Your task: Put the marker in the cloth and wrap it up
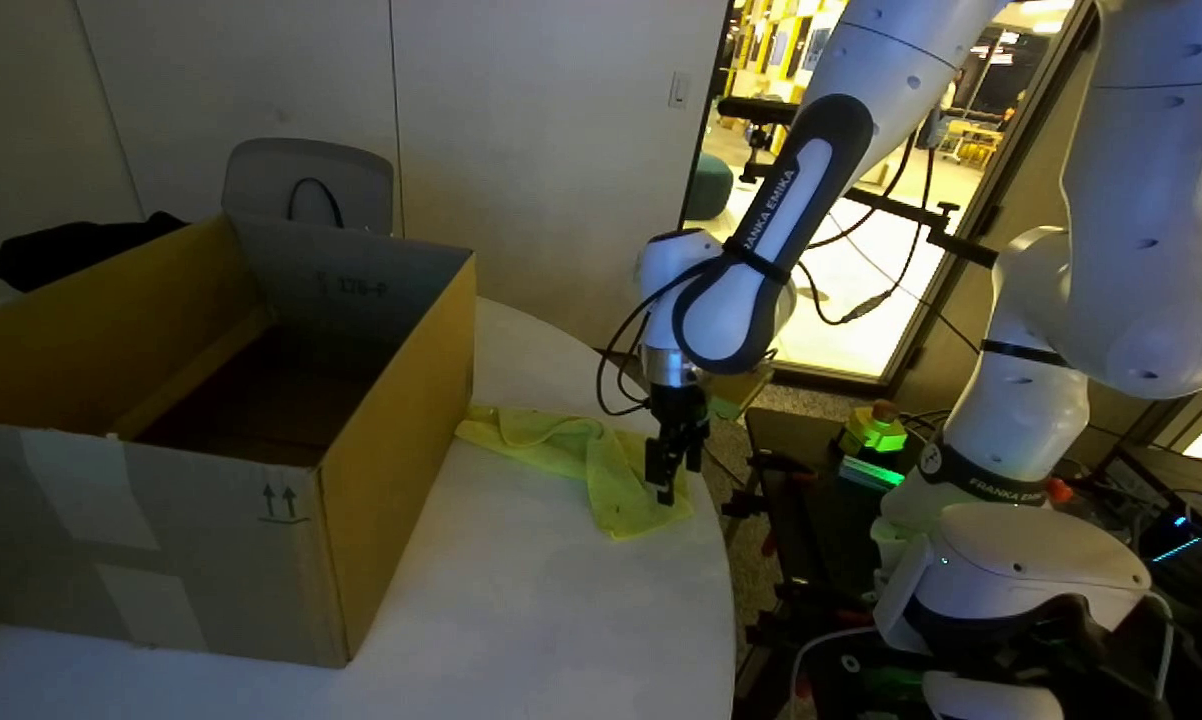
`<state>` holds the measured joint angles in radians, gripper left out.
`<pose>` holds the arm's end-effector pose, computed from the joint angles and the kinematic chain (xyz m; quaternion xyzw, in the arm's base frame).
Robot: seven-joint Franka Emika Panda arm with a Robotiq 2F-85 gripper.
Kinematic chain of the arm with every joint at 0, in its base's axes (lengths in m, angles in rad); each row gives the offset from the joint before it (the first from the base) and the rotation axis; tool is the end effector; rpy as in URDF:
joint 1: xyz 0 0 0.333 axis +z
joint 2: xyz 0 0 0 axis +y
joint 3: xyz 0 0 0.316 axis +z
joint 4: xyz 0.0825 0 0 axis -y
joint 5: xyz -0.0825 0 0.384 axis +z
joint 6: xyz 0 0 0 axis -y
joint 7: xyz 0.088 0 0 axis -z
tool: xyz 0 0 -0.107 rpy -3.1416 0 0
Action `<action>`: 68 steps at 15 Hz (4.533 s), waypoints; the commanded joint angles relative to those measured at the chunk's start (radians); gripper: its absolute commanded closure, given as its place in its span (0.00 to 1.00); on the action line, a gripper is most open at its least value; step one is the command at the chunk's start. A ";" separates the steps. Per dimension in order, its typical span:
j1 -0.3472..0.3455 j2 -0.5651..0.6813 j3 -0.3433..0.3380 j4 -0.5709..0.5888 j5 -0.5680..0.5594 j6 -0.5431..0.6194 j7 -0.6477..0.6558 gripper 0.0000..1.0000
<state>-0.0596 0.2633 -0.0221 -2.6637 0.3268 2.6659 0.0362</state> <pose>0.3781 -0.0412 0.1327 -0.9678 0.2105 0.1268 0.0551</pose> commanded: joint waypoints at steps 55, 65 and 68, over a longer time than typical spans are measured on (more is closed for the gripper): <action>0.031 -0.202 -0.152 0.070 -0.648 -0.181 0.179 0.97; 0.037 -0.155 -0.067 0.156 -0.458 0.115 0.297 0.97; 0.052 -0.093 -0.051 0.196 -0.411 0.194 0.339 0.97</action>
<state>-0.0234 0.0996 -0.0870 -2.5214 -0.1325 2.7864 0.3312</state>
